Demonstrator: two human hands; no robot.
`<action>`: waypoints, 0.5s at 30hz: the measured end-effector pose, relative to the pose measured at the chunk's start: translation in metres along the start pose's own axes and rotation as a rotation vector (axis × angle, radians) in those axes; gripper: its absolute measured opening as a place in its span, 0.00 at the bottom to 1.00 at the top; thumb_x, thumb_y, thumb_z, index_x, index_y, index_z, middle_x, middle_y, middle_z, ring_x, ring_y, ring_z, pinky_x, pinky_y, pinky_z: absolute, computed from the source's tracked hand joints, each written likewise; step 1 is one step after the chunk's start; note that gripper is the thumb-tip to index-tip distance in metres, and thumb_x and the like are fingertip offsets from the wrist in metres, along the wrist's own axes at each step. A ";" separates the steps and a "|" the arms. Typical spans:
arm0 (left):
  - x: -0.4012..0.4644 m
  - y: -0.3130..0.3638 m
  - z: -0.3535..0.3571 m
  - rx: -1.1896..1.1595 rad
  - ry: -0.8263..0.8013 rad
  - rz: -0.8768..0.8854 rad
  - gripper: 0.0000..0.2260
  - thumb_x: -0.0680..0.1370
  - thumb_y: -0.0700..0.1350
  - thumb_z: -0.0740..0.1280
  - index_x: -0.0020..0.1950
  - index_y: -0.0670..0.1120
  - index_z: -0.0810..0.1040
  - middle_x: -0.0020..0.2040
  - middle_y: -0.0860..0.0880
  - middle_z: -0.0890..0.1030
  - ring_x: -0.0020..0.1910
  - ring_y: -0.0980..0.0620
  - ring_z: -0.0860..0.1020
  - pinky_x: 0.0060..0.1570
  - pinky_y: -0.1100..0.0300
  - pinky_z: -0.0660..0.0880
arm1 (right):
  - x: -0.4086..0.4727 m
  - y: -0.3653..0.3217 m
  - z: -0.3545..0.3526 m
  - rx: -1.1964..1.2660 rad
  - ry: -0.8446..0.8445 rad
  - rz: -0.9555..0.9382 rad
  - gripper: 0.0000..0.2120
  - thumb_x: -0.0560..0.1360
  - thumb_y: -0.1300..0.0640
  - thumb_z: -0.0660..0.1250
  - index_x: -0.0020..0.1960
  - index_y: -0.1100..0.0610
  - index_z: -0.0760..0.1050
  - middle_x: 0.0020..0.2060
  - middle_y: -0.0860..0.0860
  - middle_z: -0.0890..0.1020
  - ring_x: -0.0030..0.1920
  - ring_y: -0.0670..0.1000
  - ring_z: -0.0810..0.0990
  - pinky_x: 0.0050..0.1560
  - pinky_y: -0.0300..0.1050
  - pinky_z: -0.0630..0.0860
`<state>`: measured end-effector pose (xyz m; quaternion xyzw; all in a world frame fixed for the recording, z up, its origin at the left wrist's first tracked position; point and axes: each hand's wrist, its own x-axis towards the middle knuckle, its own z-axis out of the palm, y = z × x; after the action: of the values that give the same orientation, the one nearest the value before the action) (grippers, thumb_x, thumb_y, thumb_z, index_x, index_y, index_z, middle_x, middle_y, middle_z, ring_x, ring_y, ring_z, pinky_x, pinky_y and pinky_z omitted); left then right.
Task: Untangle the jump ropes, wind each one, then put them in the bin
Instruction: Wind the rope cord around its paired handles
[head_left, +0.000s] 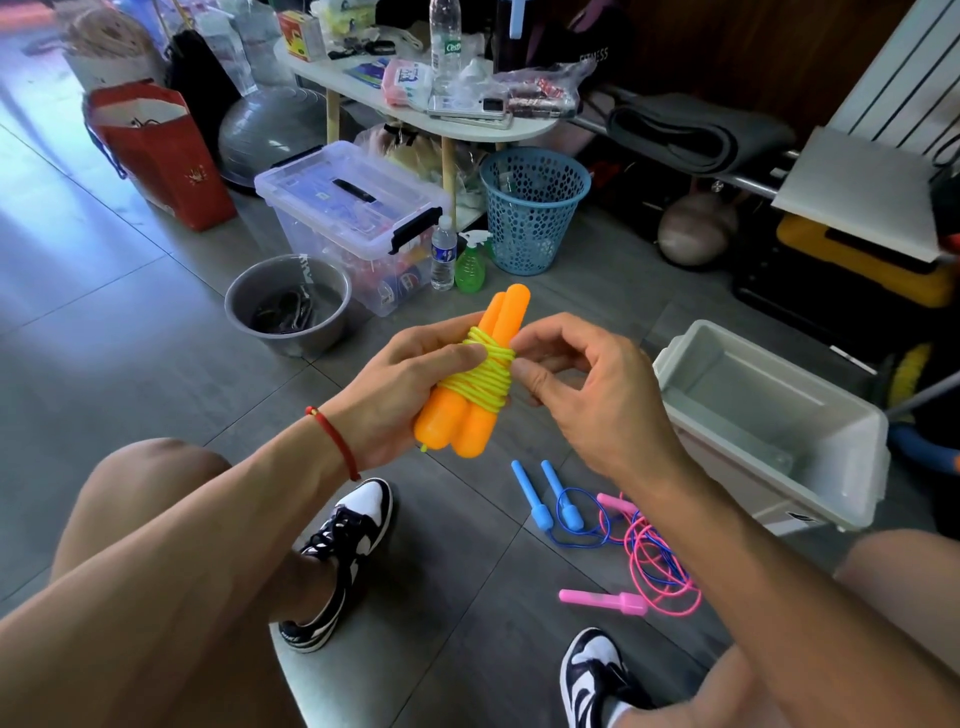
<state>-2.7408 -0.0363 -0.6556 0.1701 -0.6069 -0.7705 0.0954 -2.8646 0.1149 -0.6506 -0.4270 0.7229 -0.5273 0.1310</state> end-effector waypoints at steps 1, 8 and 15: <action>-0.001 0.001 0.000 0.011 -0.014 -0.001 0.21 0.80 0.41 0.64 0.73 0.44 0.74 0.63 0.32 0.79 0.52 0.36 0.81 0.58 0.41 0.78 | 0.000 0.001 0.000 0.020 0.000 0.012 0.05 0.76 0.60 0.74 0.50 0.53 0.82 0.41 0.47 0.85 0.41 0.51 0.84 0.42 0.55 0.84; -0.001 0.003 0.005 0.058 0.055 -0.024 0.17 0.83 0.38 0.61 0.72 0.43 0.75 0.58 0.33 0.82 0.46 0.35 0.82 0.47 0.46 0.81 | -0.006 0.000 0.008 -0.209 0.107 -0.128 0.03 0.76 0.59 0.73 0.48 0.52 0.80 0.39 0.45 0.83 0.38 0.49 0.82 0.40 0.50 0.80; 0.002 -0.005 0.000 0.226 0.180 0.108 0.24 0.76 0.47 0.69 0.73 0.47 0.72 0.58 0.41 0.81 0.52 0.44 0.83 0.55 0.47 0.80 | -0.009 -0.004 0.015 0.038 0.088 0.026 0.03 0.77 0.62 0.73 0.49 0.55 0.82 0.36 0.47 0.85 0.38 0.49 0.86 0.43 0.54 0.84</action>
<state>-2.7424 -0.0355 -0.6609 0.2152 -0.6870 -0.6726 0.1711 -2.8478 0.1112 -0.6560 -0.3912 0.7232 -0.5576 0.1140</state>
